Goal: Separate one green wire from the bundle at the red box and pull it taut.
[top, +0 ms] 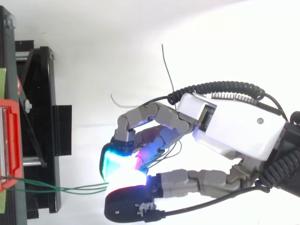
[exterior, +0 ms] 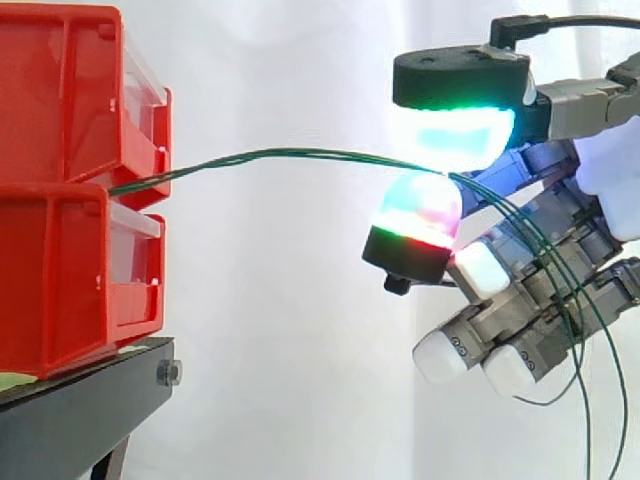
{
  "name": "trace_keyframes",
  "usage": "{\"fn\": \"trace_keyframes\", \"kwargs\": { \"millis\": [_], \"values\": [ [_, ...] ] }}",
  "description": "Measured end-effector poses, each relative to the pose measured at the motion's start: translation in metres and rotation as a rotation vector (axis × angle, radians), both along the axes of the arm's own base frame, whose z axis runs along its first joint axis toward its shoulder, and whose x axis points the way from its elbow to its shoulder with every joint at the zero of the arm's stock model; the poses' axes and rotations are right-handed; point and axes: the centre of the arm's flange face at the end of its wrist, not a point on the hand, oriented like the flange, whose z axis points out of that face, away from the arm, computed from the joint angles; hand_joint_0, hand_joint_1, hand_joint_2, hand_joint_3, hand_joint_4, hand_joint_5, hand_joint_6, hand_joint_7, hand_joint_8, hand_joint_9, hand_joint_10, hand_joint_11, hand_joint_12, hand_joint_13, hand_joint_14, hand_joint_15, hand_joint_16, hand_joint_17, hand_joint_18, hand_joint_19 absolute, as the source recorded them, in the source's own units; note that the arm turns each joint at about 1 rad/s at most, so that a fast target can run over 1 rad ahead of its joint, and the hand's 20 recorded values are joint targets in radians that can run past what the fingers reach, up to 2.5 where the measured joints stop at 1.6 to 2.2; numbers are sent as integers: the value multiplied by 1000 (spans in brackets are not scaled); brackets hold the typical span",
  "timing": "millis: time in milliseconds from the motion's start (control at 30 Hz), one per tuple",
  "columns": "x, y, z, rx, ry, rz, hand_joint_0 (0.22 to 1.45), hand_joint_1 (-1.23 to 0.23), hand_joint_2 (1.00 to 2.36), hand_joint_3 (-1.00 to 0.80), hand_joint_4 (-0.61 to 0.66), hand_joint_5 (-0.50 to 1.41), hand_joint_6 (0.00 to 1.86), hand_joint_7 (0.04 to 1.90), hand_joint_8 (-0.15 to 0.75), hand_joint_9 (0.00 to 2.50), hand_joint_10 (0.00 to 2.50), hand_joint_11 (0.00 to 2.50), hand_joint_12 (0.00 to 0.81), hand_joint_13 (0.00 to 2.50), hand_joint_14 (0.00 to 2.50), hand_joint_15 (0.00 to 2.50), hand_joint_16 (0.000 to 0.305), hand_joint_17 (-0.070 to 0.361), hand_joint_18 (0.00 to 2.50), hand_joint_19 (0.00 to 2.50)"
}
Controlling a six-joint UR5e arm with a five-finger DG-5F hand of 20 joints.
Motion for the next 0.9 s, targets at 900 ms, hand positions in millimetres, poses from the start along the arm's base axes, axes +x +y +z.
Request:
{"fn": "trace_keyframes", "kwargs": {
  "millis": [900],
  "values": [
    [-3,-1,2,1,15,4,543,-671,1008,-384,122,-149,884,1061,262,1044,18,490,347,682,13,332,52,117,586,487]
  ]
}}
